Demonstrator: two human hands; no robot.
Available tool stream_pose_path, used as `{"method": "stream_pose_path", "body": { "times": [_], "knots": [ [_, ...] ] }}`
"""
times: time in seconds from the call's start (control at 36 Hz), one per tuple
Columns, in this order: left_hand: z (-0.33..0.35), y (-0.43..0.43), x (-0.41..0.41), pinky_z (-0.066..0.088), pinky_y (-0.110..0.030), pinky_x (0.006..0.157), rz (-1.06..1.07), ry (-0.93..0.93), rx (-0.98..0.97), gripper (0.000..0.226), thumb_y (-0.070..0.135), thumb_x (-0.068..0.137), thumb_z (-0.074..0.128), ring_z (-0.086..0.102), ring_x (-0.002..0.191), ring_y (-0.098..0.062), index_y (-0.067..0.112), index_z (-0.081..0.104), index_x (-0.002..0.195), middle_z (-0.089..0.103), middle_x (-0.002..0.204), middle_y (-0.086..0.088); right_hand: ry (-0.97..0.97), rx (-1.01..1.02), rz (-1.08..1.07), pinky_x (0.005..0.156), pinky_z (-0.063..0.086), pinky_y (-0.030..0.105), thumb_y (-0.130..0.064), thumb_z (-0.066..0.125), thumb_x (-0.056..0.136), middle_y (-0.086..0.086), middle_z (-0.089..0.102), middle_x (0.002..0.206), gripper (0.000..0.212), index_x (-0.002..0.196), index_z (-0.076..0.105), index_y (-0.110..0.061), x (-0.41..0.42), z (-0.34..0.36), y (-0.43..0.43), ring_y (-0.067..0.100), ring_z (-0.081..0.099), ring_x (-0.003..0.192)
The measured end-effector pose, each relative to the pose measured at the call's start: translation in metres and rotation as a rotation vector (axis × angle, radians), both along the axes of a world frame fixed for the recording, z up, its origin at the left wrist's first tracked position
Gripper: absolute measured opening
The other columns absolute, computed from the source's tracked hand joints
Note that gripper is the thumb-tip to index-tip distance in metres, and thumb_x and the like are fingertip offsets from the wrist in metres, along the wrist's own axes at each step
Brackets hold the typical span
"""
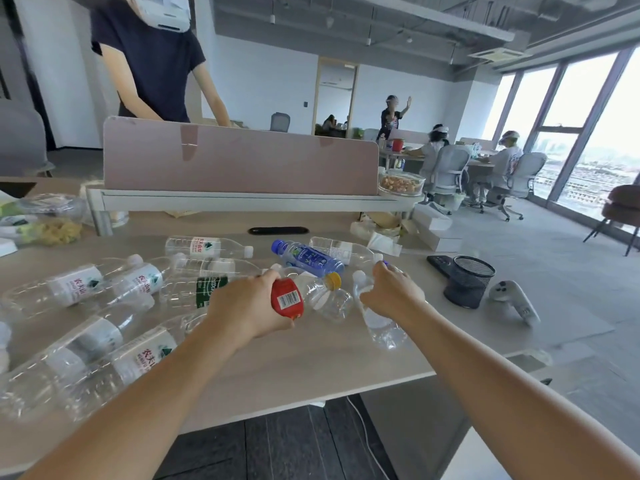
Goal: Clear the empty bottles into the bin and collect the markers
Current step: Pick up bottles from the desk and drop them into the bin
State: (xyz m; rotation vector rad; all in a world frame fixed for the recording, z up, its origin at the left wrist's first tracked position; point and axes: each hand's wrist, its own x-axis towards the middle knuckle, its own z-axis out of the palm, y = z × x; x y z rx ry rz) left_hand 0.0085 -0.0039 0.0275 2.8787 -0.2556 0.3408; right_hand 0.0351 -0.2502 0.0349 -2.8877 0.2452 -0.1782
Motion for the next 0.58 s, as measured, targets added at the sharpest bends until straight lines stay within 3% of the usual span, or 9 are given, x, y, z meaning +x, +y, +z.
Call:
{"method": "stream_pose_path", "body": {
  "times": [0.17, 0.25, 0.36, 0.47, 0.58],
  "knots": [
    [-0.003, 0.000, 0.006, 0.053, -0.035, 0.084, 0.009, -0.021, -0.013, 0.092, 0.069, 0.060, 0.071, 0.061, 0.107, -0.017, 0.038, 0.036, 0.140, 0.063, 0.119, 0.011, 0.136, 0.013, -0.122, 0.104, 0.041, 0.045, -0.041, 0.059, 0.083, 0.015, 0.034, 0.151, 0.088, 0.150, 0.015, -0.004, 0.024, -0.023, 0.003, 0.036, 0.039, 0.134],
    [-0.006, -0.001, 0.008, 0.053, -0.035, 0.083, 0.006, -0.029, -0.019, 0.094, 0.070, 0.060, 0.071, 0.061, 0.106, -0.018, 0.037, 0.036, 0.140, 0.063, 0.120, 0.010, 0.191, 0.002, -0.145, 0.106, 0.039, 0.046, -0.038, 0.060, 0.083, 0.018, 0.034, 0.150, 0.093, 0.152, 0.005, -0.005, 0.028, -0.031, 0.004, 0.037, 0.039, 0.134],
    [-0.007, -0.005, 0.009, 0.054, -0.037, 0.083, 0.007, -0.030, -0.010, 0.092, 0.071, 0.060, 0.071, 0.061, 0.105, -0.020, 0.037, 0.037, 0.138, 0.062, 0.119, 0.008, 0.139, 0.055, -0.106, 0.088, 0.045, 0.042, -0.036, 0.060, 0.085, 0.018, 0.052, 0.131, 0.079, 0.147, 0.020, -0.007, 0.026, -0.040, 0.000, 0.036, 0.054, 0.116],
    [-0.005, -0.008, 0.010, 0.053, -0.036, 0.085, 0.002, -0.035, -0.031, 0.090, 0.070, 0.061, 0.072, 0.061, 0.107, -0.020, 0.036, 0.038, 0.138, 0.063, 0.121, 0.009, 0.140, 0.016, -0.119, 0.089, 0.048, 0.042, -0.045, 0.060, 0.082, 0.017, 0.057, 0.126, 0.101, 0.152, -0.003, -0.011, 0.024, -0.045, -0.004, 0.034, 0.058, 0.114],
    [0.001, -0.014, 0.010, 0.053, -0.033, 0.081, -0.012, -0.058, -0.050, 0.081, 0.069, 0.061, 0.073, 0.063, 0.101, -0.017, 0.037, 0.044, 0.130, 0.065, 0.116, 0.010, 0.083, 0.030, -0.101, 0.077, 0.048, 0.037, -0.045, 0.068, 0.076, 0.013, 0.059, 0.121, 0.095, 0.148, 0.013, -0.015, 0.012, -0.033, -0.015, 0.033, 0.060, 0.107]
  ]
}}
